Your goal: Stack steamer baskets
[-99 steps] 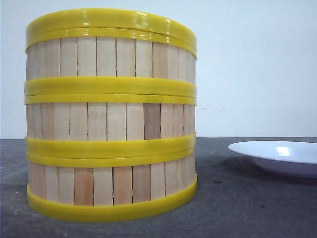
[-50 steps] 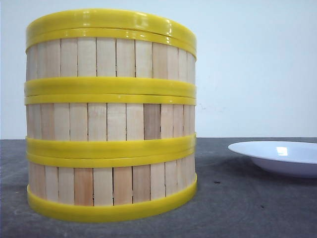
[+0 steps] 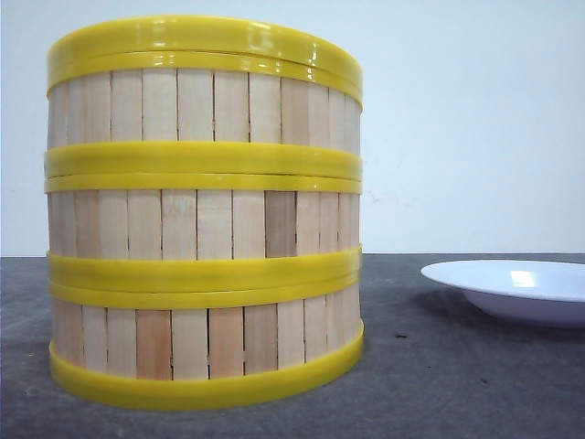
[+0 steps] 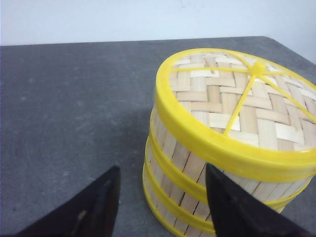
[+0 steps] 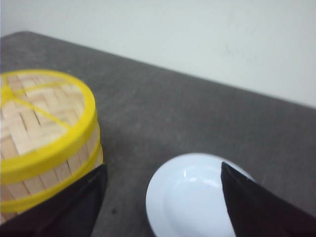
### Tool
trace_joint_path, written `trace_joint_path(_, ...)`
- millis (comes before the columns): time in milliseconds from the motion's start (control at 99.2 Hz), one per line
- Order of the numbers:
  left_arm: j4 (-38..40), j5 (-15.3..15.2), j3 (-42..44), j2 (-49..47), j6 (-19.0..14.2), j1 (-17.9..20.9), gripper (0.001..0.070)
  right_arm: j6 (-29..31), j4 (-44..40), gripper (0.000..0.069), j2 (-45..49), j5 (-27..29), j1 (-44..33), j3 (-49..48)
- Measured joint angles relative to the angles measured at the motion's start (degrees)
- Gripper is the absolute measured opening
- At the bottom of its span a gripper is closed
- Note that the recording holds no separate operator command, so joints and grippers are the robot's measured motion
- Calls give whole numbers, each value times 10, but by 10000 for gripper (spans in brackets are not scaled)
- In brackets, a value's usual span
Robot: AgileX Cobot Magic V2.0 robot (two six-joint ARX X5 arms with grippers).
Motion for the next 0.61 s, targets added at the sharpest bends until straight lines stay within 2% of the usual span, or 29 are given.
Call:
trace_joint_path(131, 0, 0, 0, 0, 0, 0, 326, 4, 5, 445, -2, 1, 0, 0)
trace_joint_path(192, 0, 0, 0, 0, 0, 0, 319, 4, 5, 413, -1, 1, 0, 0)
trace_joint_path(262, 0, 0, 0, 0, 0, 0, 277, 5, 5, 294, -1, 1, 0, 0)
trace_joint_path(333, 0, 0, 0, 0, 1, 0, 133, 4, 5, 126, -1, 2, 0, 0)
trace_joint_path(393, 0, 0, 0, 0, 2, 0, 58, 4, 5, 47, -1, 2, 0, 0)
trace_joint_path(474, 2, 0, 0, 0, 3, 0, 31, 4, 5, 15, -1, 2, 0, 0)
trace_joint_path(605, 1, 0, 0, 0, 3, 0, 26, 4, 5, 4, -1, 2, 0, 0)
